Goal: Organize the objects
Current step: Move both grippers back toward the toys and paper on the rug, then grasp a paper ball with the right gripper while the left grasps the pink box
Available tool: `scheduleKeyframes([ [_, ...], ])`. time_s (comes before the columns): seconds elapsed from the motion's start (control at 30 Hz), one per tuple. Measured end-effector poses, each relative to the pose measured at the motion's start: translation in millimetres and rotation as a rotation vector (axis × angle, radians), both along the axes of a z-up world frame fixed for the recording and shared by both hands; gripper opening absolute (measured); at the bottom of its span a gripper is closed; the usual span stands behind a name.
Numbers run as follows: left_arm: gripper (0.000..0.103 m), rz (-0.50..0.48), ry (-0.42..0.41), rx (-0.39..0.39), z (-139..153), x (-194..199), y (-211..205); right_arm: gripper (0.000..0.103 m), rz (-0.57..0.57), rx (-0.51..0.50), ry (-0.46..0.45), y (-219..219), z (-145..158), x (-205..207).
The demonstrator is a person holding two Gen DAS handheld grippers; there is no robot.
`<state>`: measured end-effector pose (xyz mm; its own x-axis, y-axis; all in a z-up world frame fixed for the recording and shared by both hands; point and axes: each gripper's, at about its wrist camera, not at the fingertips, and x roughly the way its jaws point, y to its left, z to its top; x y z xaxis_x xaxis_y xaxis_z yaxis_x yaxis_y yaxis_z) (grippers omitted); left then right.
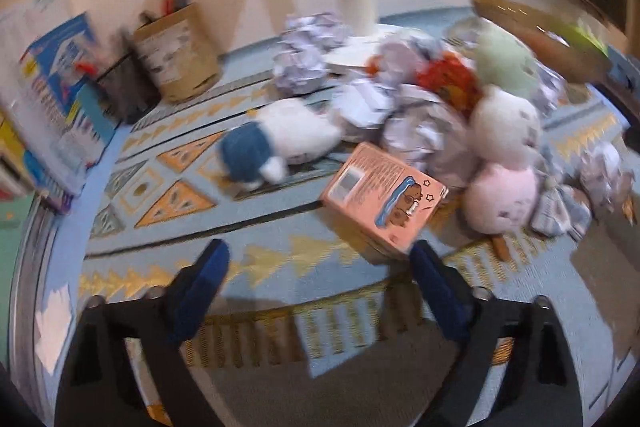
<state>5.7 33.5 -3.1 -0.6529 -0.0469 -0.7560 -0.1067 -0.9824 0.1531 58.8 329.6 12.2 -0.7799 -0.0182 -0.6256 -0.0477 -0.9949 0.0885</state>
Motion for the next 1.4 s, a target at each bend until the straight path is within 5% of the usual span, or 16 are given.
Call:
scheduleKeyframes([
  [0.07, 0.069, 0.09, -0.02, 0.033, -3, -1, -22, 0.097, 0.004, 0.012, 0.0, -3, 0, 0],
  [0.17, 0.065, 0.188, -0.04, 0.168, -2, -1, -58, 0.097, 0.016, 0.018, 0.003, -5, 0, 0],
  [0.33, 0.065, 0.091, -0.049, 0.292, 4, 1, -54, 0.097, 0.055, 0.005, -0.001, -8, 0, 1],
  [0.47, 0.065, 0.014, -0.04, 0.253, 7, -12, -19, 0.097, 0.097, 0.002, -0.005, -12, -1, 2],
  [0.63, 0.059, -0.011, -0.061, 0.311, 7, -31, -10, 0.097, 0.168, 0.007, 0.014, -23, 1, 11],
  [0.93, 0.058, -0.045, -0.068, 0.344, 6, -34, 0, 0.096, 0.258, 0.075, -0.095, -56, -13, -1],
  [1.1, 0.049, -0.038, -0.069, 0.316, 0, -36, 10, 0.07, 0.27, 0.083, -0.141, -61, -21, -10],
  [1.17, 0.045, -0.029, -0.062, 0.318, 0, -36, 9, 0.051, 0.283, 0.084, -0.147, -63, -23, -12],
  [1.4, 0.041, -0.045, 0.041, 0.395, 12, -17, -6, 0.049, 0.251, 0.014, -0.061, -46, -10, -2],
])
